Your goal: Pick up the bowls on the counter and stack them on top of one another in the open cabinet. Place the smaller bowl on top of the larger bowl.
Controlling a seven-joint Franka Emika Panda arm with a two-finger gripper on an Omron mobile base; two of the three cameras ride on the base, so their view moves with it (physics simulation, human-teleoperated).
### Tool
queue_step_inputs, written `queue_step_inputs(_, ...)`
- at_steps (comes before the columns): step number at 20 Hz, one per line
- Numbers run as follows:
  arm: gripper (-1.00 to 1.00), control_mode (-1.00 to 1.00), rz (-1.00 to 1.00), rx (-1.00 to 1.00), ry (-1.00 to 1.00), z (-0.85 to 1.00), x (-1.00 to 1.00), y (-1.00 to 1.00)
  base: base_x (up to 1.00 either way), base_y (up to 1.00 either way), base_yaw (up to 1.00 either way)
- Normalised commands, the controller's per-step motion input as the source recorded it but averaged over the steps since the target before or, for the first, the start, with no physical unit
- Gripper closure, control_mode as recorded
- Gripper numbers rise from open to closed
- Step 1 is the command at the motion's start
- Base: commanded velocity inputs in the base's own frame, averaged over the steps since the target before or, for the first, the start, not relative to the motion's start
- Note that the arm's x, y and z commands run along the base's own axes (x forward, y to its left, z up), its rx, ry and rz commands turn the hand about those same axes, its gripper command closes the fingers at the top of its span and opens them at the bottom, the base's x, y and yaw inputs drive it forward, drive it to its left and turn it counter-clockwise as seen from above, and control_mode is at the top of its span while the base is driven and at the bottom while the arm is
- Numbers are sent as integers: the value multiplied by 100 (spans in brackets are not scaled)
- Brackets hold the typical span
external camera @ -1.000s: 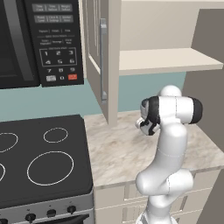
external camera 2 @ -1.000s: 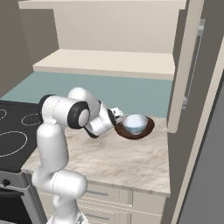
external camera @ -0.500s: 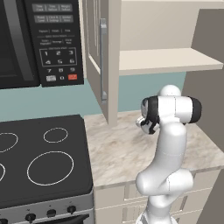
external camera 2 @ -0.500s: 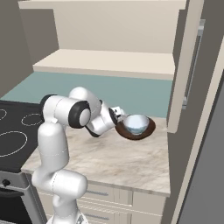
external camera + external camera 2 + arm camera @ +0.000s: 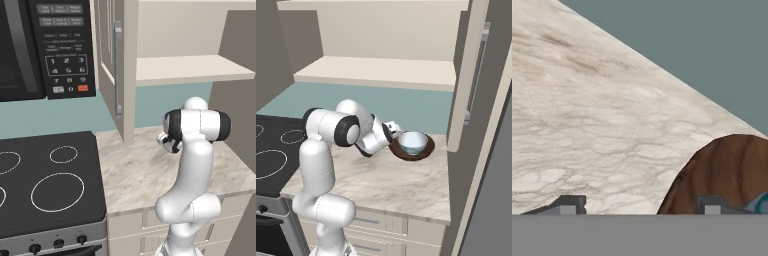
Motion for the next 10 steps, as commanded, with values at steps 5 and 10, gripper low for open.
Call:
queue_step_inputs(5, 100, -100, 0, 0, -2, 0, 0, -5, 0, 0, 0)
queue_step_inputs(10, 100, -100, 0, 0, -3, 0, 0, -1, 0, 0, 0)
